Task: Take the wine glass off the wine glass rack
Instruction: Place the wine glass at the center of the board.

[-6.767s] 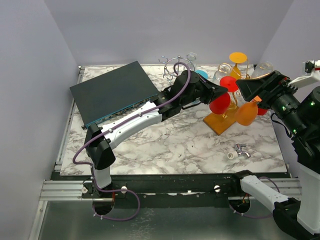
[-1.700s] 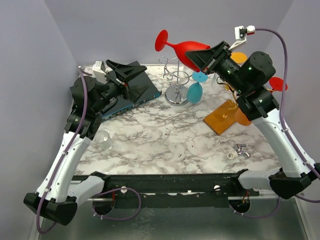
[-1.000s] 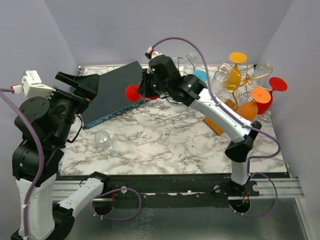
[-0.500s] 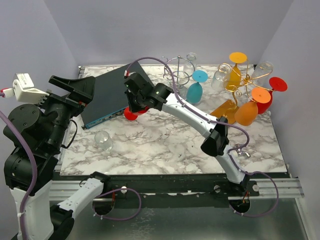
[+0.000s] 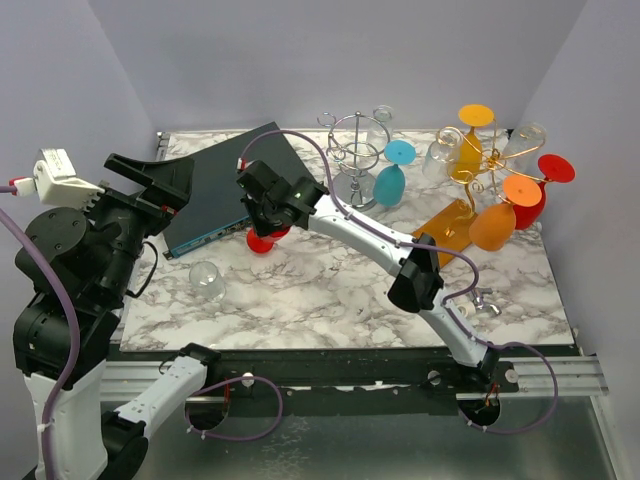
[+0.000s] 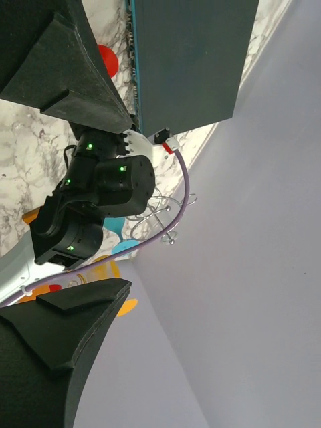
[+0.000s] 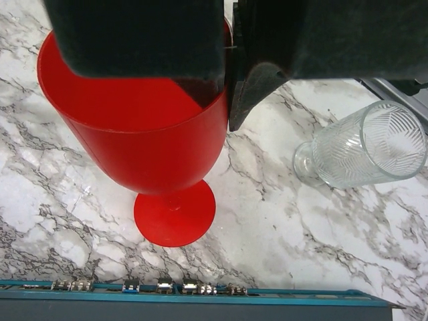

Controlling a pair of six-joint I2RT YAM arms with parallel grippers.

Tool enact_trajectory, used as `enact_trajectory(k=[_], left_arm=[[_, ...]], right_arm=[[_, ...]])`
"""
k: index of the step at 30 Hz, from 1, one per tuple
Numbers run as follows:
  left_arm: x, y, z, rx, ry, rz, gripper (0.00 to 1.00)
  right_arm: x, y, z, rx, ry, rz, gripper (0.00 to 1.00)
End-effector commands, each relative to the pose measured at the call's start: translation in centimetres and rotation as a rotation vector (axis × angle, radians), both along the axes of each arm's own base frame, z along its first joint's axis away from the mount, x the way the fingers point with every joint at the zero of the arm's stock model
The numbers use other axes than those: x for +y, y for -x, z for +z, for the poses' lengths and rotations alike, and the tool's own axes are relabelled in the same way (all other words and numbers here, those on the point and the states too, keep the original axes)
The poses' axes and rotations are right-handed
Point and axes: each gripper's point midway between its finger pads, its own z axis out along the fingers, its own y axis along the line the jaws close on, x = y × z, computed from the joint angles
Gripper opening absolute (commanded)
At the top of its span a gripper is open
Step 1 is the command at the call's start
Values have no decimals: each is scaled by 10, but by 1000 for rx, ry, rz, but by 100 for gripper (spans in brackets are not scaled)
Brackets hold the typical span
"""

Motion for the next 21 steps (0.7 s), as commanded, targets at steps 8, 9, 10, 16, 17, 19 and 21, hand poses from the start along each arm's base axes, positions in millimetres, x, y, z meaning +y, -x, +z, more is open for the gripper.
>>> enact_trajectory(k=[8,9,10,16,17,19,21], left_arm=[[1,-2,-4,2,-22,6,99],[1,-3,-4,1,-21,6,99],[1,-3,-4,1,-22,6,99],[2,-4,-4,0,-29,10,99],[2,-4,-4,0,-32,10,99],[2,-4,-4,1,-33,11,99],[3,-4,-5,2,-35,15,99]], right_arm=[[10,7,-4,2,0,39,24],[11,7,-3,0,-5,42,27],[12,7,-2,-2,-7,43,30],[17,6,2,-8,-33,47,38],[19,6,5,-10,-40,50,39],[21,7,10,-15,-58,53,42],[24,7,16,-22,-77,58,44]])
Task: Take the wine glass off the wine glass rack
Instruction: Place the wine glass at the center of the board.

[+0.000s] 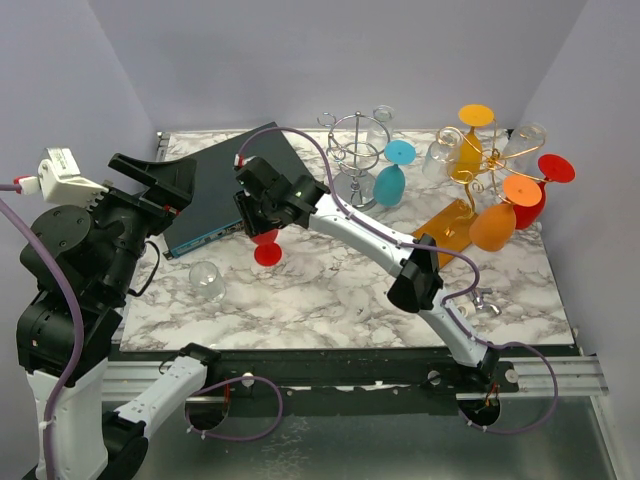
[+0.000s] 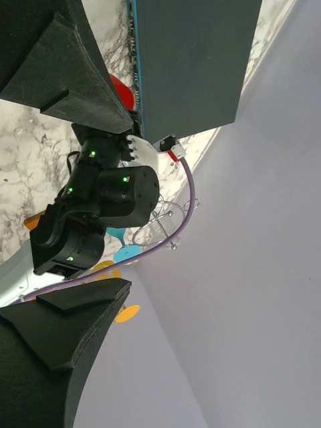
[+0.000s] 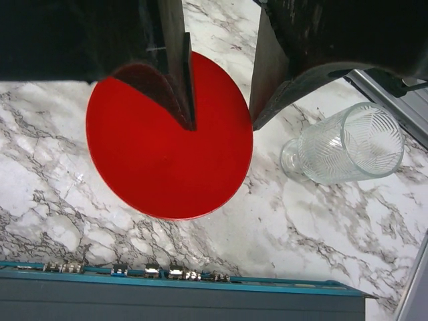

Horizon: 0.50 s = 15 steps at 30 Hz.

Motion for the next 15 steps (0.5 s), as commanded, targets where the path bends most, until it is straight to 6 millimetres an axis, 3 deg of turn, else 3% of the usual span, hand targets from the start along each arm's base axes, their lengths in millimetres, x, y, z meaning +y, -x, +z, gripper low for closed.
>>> enact_trajectory(k=[1,10,15], left_arm=[[3,-1,2,-13,-18,15,99],[2,-2,3,-9,-21,13,99],[-2,-3,5,-10,-12,-7,99]], right_arm=[[19,7,11,-11,-60,35,46],[18,7,46,-58,-123,15,60],[10,7,77,-94,-165,-2,66]])
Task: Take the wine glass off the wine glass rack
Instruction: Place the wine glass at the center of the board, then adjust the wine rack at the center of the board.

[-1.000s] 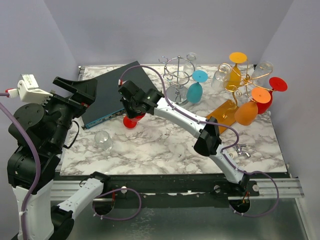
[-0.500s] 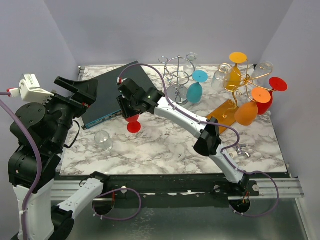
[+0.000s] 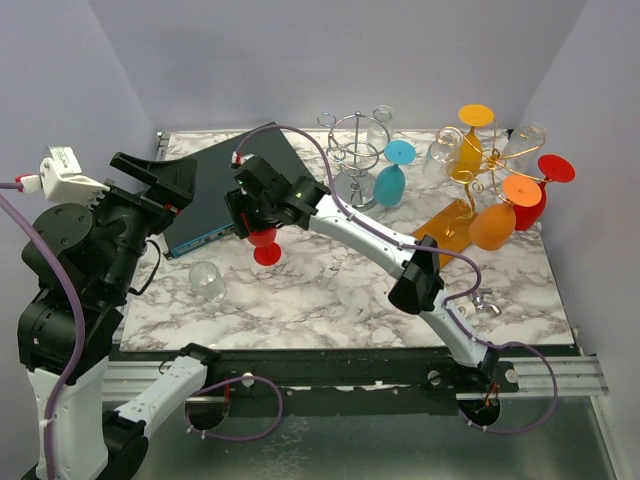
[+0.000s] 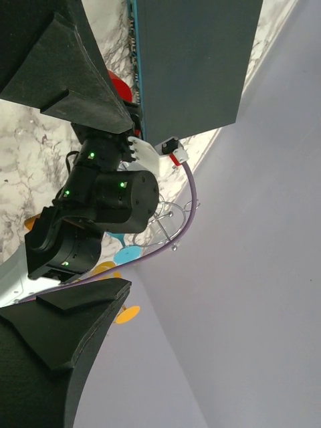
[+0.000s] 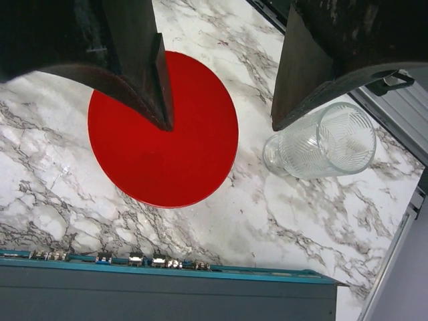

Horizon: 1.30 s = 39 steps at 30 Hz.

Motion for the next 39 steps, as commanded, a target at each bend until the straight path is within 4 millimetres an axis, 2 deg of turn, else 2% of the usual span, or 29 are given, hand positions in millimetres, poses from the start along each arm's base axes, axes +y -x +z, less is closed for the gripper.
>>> enact_trajectory(k=[1,9,15,16,20,27,31,34,37,39], left_arm=[[-4,-4,6,-10,-11,-17,99],[-23,-11,12,-13,23,-102,99],[-45,-23,12,-5,63,-190,99],[-48,-25,12,-2,71,-204,99],[-64,-33,10,6,106,-269,99],[-84,-48,-6,47,148,-344,99],[-96,-58,-19,81,162,-384,99],[-109,-67,-29,106,177,-424,99],[-131,-74,-40,129,185,-464,99],[-162,-71,-46,144,171,-515,99]], right_arm=[[-4,4,74,-86,-126,-16,67],[-27,10,142,-163,-221,-44,77],[-73,13,205,-281,-268,-128,87],[-83,13,215,-301,-271,-148,97],[-132,11,254,-378,-290,-246,100],[-228,-9,298,-442,-324,-412,100],[-285,-25,313,-472,-319,-521,100],[-326,-27,319,-501,-291,-622,100],[-360,-16,327,-540,-283,-707,100],[-381,-4,329,-555,-272,-763,100]])
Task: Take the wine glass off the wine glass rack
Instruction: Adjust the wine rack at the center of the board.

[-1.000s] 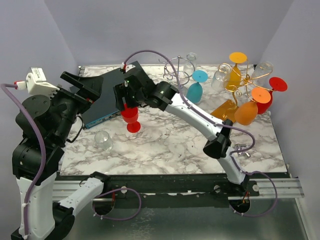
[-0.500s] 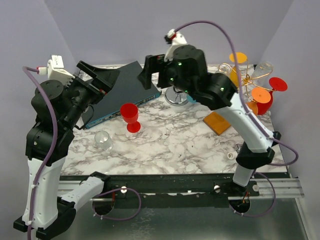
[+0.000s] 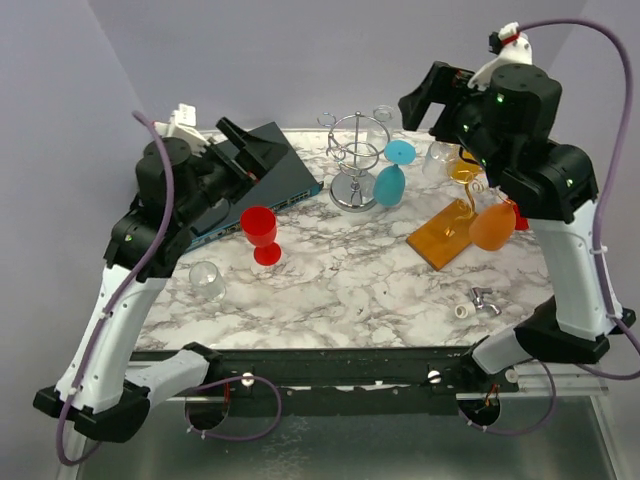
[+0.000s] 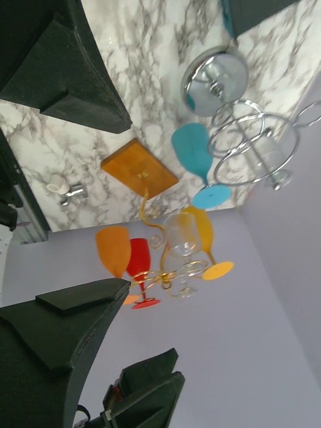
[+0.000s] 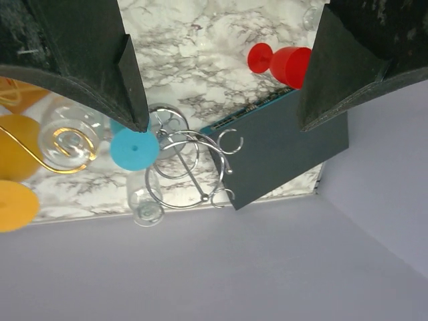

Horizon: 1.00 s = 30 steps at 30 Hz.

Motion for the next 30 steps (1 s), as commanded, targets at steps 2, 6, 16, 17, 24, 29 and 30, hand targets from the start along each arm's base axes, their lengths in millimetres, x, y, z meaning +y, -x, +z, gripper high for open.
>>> enact_trajectory(k=[2,6,16,17,24,29,30], left_arm=[[-80,9,-5,-16,13,-172,99],[-130,8,-17,3,18,-253,99],[-233,28,-25,-1,39,-452,98],[-238,29,-27,3,40,-461,97],[-267,35,-33,22,75,-519,93],[-297,40,-34,45,167,-519,85],[-303,41,-35,53,187,-514,83]], right_arm=[[-66,36,-2,7,28,-188,100],[-107,69,-7,15,15,-287,100],[-154,123,-57,171,-40,-423,100],[-159,127,-63,182,-46,-439,100],[-177,138,-72,180,-33,-499,100],[-181,125,-51,138,26,-551,100],[-187,126,-48,124,43,-578,100]])
